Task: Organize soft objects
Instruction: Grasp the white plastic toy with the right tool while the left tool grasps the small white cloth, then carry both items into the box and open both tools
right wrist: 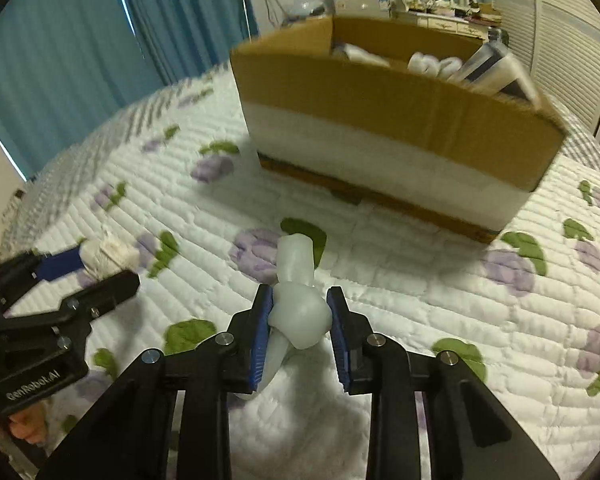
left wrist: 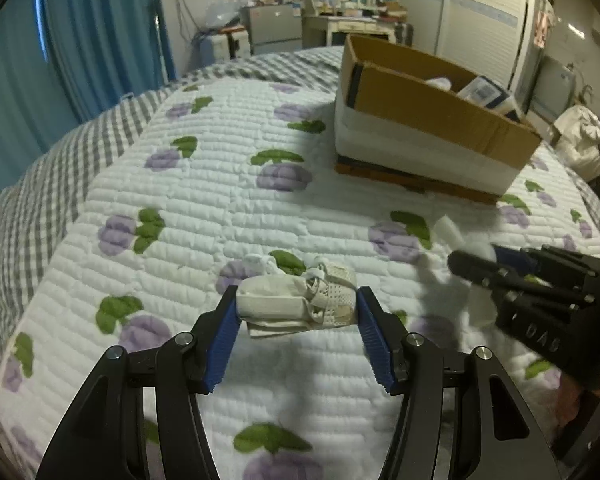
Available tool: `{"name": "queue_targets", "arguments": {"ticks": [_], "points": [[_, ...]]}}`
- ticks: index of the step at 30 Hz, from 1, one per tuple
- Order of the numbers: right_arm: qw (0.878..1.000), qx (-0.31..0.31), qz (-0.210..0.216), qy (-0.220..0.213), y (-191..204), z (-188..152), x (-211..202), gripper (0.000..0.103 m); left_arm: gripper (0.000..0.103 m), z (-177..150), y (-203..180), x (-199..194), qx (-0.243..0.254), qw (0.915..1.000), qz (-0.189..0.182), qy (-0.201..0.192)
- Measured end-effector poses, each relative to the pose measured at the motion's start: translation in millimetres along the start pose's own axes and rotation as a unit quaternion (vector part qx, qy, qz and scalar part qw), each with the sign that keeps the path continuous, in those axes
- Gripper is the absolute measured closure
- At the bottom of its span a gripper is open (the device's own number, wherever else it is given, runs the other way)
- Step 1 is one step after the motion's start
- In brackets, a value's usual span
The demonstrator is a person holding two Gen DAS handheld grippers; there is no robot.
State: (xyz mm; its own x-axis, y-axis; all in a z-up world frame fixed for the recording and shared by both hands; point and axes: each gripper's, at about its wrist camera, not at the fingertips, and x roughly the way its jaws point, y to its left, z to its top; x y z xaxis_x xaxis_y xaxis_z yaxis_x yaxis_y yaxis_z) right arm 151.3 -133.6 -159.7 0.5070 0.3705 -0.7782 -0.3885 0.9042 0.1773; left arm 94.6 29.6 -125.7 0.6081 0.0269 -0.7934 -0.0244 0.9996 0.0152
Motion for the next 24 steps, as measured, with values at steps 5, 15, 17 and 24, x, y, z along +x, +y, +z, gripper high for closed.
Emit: {"name": "queue_targets", "arguments": {"ticks": [5,15,17,24], "points": [[0.999,0.006,0.008,-0.039,-4,3,-51,0.076,0.047,0,-14,-40,0.01,0.9997,0.005,-0.022],[0.992,-0.033,-0.011,-0.125,-6,15,-165,0.076,0.047,21,-49,-135,0.024,0.9943,0.001,-0.104],[0.989,-0.044,-0.014,-0.139,-6,20,-186,0.076,0.047,28,-54,-147,0.025,0.9928,-0.005,-0.117],[0.979,-0.065,-0.029,-0.19,-6,54,-237,0.076,0.047,69,-68,-172,0.04,0.9861,-0.006,-0.161]]}}
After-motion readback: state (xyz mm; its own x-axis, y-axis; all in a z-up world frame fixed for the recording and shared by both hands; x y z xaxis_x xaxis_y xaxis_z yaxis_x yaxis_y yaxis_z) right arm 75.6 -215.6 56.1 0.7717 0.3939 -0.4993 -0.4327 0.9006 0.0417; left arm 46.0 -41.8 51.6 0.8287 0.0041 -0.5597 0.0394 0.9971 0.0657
